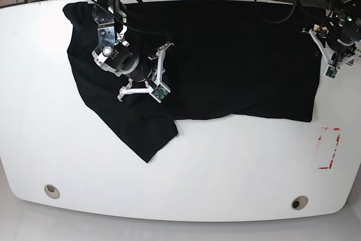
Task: Fold the T-shirt properly
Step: 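Drag the pinched fabric with the right gripper back toward its arm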
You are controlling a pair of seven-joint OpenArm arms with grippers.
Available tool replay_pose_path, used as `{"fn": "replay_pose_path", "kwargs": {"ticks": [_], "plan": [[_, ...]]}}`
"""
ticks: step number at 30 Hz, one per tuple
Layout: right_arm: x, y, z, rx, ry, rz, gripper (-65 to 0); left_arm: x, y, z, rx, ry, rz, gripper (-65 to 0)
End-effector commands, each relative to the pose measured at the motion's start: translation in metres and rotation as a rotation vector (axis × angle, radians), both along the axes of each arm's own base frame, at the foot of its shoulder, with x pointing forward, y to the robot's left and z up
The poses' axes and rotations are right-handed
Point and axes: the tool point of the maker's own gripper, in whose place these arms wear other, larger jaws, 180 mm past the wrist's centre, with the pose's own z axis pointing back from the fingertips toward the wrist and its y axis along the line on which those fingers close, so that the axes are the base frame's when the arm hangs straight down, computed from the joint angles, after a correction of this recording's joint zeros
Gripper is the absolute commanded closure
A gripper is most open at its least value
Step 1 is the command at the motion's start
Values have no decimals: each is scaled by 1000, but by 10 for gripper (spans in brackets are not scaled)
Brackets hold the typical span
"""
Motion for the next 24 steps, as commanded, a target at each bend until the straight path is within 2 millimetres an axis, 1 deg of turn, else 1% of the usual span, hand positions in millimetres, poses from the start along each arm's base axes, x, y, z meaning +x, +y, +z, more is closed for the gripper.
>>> {"fn": "replay_pose_path", "kwargs": {"ticks": [1, 4, 6, 9, 12, 13, 14, 16, 17, 18, 20, 24], "plan": [[12, 9, 18, 40, -57, 0, -2, 6, 4, 9, 18, -29, -8, -325], [13, 14, 20, 55, -59, -1, -10, 6, 4, 9, 18, -29, -8, -325], [15, 15, 22, 57, -65, 0, -41, 6, 4, 9, 18, -29, -8, -325], [16, 15, 23, 57, -66, 2, -144, 5, 4, 9, 18, -27, -8, -325], [16, 15, 23, 58, -66, 1, -279, 5, 4, 9, 18, -27, -8, -325], [15, 15, 22, 58, -65, 1, -335, 5, 4, 9, 18, -27, -8, -325], [15, 15, 22, 56, -64, 0, -368, 5, 4, 9, 18, -27, -8, -325], [16, 12, 22, 45, -69, 0, -458, 6, 3, 9, 17, -28, -11, -325], [16, 11, 23, 44, -70, -2, -482, 6, 3, 9, 17, -28, -11, -325], [16, 10, 23, 41, -72, -3, -498, 6, 3, 9, 17, -30, -11, -325], [18, -6, 26, 20, -85, -30, -501, 6, 2, 9, 15, -29, -11, -325], [10, -37, 26, -3, -88, -107, -471, 6, 2, 9, 14, -30, -9, -325]]}}
